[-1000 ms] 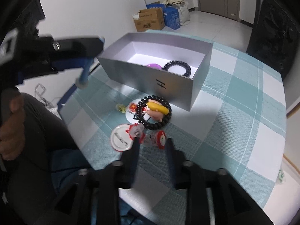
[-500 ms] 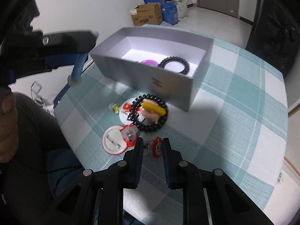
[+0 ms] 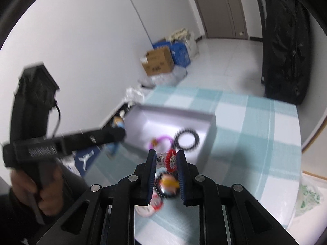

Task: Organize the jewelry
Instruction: 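Carry the blue bangle and red hair tie over the grey box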

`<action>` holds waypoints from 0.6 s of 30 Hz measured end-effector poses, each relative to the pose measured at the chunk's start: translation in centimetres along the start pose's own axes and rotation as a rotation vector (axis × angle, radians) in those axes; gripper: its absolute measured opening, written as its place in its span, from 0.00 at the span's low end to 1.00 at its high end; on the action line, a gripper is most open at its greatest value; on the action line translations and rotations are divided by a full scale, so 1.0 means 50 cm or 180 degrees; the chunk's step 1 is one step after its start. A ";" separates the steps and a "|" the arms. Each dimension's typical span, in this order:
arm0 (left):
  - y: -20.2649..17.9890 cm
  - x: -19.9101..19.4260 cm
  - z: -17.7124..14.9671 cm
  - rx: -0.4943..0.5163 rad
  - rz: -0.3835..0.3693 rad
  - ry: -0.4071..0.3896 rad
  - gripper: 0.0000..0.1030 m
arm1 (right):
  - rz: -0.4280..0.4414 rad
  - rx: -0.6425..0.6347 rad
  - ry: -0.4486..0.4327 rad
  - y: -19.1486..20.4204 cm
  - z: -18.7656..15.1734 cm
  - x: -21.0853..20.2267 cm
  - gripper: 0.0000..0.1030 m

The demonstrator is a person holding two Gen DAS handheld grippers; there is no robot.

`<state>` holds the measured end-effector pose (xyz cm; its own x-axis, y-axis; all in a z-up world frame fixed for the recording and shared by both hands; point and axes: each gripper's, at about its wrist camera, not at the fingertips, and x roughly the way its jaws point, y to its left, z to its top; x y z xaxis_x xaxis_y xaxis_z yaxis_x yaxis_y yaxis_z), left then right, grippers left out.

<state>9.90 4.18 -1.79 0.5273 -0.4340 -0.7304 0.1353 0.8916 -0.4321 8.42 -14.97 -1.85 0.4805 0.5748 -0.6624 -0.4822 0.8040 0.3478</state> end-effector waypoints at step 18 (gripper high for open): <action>0.016 0.083 0.052 0.0015 0.0204 0.0143 0.56 | 0.0116 0.0492 0.0082 -0.075 0.080 0.102 0.18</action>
<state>14.37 3.44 -3.80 0.4968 -0.3814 -0.7796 0.1064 0.9183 -0.3814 15.60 -14.47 -3.91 0.4448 0.6014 -0.6637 -0.3796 0.7978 0.4685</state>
